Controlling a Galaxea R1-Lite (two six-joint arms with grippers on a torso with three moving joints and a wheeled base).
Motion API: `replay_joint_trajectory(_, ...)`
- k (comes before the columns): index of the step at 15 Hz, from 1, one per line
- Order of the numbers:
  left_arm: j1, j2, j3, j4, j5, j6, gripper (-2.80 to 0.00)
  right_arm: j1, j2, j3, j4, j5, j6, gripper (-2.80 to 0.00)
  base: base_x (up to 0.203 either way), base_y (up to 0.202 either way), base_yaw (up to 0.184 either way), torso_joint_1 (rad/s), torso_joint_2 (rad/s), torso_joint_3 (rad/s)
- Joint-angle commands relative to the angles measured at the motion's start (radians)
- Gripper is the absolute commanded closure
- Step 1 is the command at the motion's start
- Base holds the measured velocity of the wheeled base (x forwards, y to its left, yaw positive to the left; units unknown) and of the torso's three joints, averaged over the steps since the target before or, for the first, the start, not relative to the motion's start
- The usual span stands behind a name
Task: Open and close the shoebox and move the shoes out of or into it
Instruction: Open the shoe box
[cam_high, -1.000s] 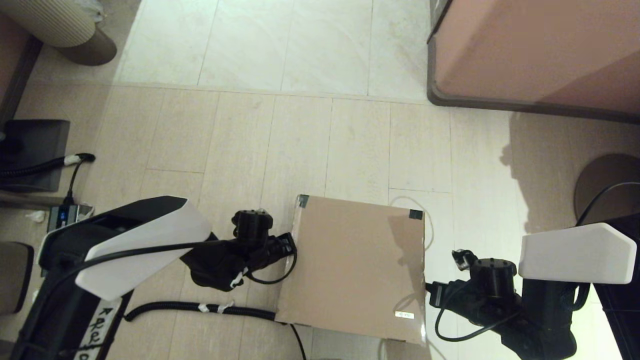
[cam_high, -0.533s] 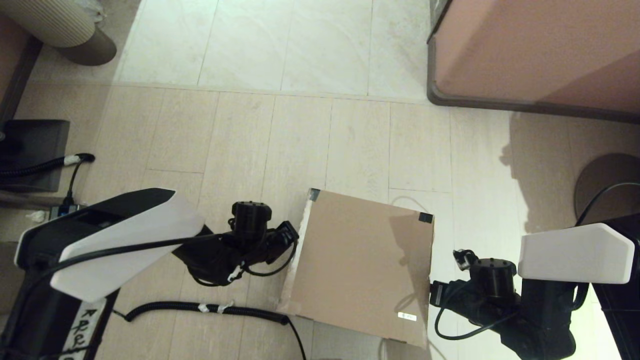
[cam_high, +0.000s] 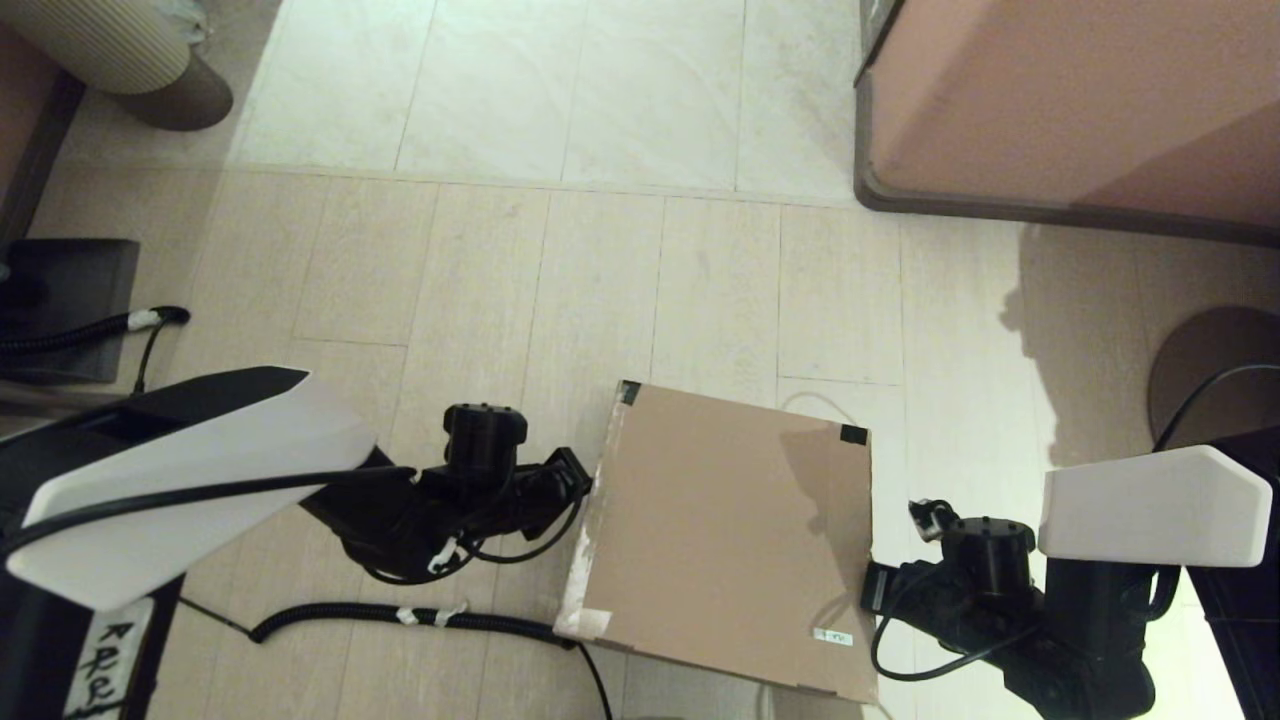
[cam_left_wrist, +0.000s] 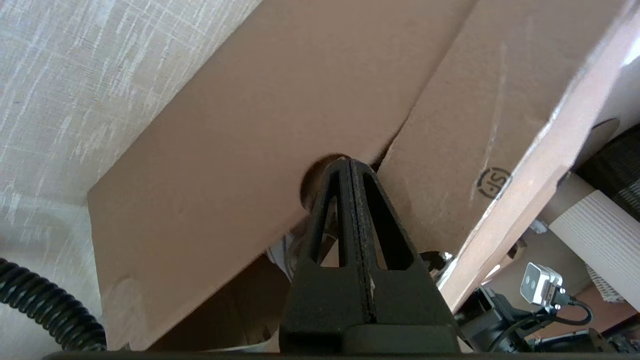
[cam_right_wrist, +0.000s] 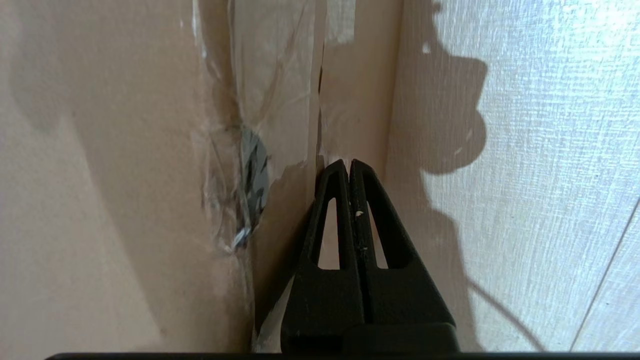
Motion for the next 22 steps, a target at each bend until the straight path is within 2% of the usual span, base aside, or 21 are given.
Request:
replay_joint_trajectory(1, 0.0, -0.022, 0.005, -0.005, 0.0, -0.006, 0.0, 0.001, -0.027, 0.005, -0.011, 0.001, 0.012, 0.0, 0.0, 0.0, 0.0, 0.0, 0.0, 0.0)
replay_joint_trajectory(5, -0.002, -0.05, 0.015, -0.005, 0.0, -0.027, 0.0, -0.005, -0.147, 0.058, 0.015, 0.007, 0.071, 0.0, 0.0, 0.0, 0.0, 0.0, 0.0, 0.0)
replay_joint_trajectory(7, -0.007, -0.075, 0.017, -0.004, -0.014, -0.101, 0.0, -0.006, -0.157, 0.098, 0.015, 0.009, 0.079, 0.0, 0.0, 0.0, 0.0, 0.0, 0.0, 0.0)
replay_joint_trajectory(9, -0.008, -0.103, 0.023, -0.004, -0.055, -0.147, 0.0, -0.01, -0.171, 0.129, -0.007, 0.01, 0.115, 0.0, 0.0, 0.0, 0.0, 0.0, 0.0, 0.0)
replay_joint_trajectory(13, -0.009, -0.124, 0.03, -0.003, -0.062, -0.152, 0.0, -0.044, -0.218, 0.218, -0.04, 0.034, 0.168, 0.0, 0.0, 0.0, 0.0, 0.0, 0.0, 0.0)
replay_joint_trajectory(15, -0.009, -0.126, 0.032, -0.003, -0.062, -0.152, 0.0, -0.046, -0.218, 0.274, -0.106, 0.09, 0.219, 0.0, 0.0, 0.0, 0.0, 0.0, 0.0, 0.0)
replay_joint_trajectory(17, -0.012, -0.126, 0.031, -0.003, -0.063, -0.152, 0.0, -0.046, -0.22, 0.321, -0.111, 0.133, 0.254, 0.0, 0.0, 0.0, 0.0, 0.0, 0.0, 0.0)
replay_joint_trajectory(22, -0.022, -0.12, 0.025, -0.008, -0.063, -0.167, 0.0, -0.046, -0.246, 0.454, -0.111, 0.163, 0.25, 0.0, 0.0, 0.0, 0.0, 0.0, 0.0, 0.0)
